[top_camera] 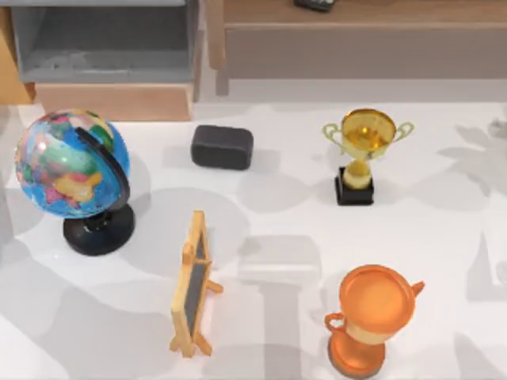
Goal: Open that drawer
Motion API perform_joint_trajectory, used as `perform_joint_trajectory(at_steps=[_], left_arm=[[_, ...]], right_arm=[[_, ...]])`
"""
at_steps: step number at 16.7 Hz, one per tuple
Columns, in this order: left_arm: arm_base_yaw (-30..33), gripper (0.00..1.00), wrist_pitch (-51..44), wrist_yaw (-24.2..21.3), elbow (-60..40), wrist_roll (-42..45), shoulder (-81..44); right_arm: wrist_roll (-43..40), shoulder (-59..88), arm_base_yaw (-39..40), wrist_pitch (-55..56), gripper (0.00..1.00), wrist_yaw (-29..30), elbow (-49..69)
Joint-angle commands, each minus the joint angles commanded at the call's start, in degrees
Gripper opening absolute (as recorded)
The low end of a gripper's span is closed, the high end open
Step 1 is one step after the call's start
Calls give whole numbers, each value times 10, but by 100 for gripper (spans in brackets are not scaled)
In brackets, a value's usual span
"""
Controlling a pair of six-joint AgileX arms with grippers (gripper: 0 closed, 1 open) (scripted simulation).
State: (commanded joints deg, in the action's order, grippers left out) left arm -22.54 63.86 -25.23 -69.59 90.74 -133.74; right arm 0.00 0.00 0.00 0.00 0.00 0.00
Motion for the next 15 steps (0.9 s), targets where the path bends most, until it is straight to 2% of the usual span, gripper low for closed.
perform_joint_trajectory(at_steps=[8, 15], left_arm=[[-5, 0, 1, -2, 11, -3, 2], [-39, 0, 73, -37, 151, -2, 63]], right_arm=[[0, 0, 0, 0, 100, 0, 0], [0, 0, 0, 0, 100, 0, 0]])
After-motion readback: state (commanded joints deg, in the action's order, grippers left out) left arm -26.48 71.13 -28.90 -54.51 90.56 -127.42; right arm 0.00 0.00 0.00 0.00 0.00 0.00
